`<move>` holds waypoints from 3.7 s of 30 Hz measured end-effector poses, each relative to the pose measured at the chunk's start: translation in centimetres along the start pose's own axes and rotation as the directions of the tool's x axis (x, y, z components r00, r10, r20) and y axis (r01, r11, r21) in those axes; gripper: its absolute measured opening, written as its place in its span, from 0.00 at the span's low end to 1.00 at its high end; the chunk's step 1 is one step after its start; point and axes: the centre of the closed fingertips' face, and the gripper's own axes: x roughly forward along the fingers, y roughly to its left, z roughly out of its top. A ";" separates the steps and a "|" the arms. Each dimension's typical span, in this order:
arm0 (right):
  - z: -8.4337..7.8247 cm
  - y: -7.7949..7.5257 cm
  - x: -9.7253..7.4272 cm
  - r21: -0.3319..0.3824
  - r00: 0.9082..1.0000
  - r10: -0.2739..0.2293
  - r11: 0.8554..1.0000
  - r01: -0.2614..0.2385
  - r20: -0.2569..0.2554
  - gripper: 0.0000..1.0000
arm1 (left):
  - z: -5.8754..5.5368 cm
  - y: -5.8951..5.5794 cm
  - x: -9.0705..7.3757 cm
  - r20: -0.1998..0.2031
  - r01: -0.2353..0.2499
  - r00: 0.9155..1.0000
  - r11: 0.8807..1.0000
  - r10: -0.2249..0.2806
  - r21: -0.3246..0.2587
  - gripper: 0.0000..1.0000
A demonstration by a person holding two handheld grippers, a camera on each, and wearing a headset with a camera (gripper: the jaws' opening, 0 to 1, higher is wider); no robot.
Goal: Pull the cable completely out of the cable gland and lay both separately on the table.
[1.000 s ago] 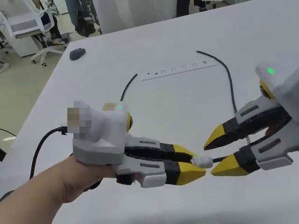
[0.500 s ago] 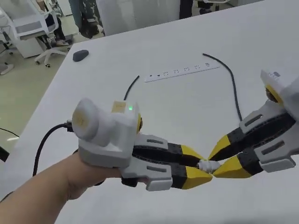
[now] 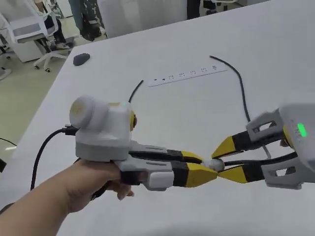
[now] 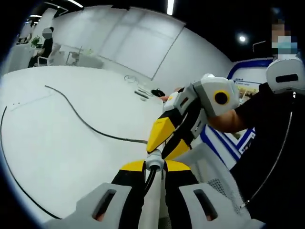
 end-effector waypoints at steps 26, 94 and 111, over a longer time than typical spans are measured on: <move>0.5 -0.1 -0.9 0.292 0.982 0.057 0.950 -0.109 0.182 0.07 | 0.3 -0.5 0.0 -0.013 -0.006 1.000 0.992 0.007 0.127 0.14; -4.6 -0.5 -1.8 0.478 0.996 -0.023 0.876 0.061 -0.085 0.16 | -1.5 3.1 -0.5 -0.056 -0.183 0.977 0.940 0.207 0.288 0.14; -3.8 -0.2 1.5 0.347 0.993 0.038 0.938 0.003 -0.113 0.00 | -0.6 1.7 0.5 -0.065 -0.141 0.982 0.923 0.175 0.358 0.14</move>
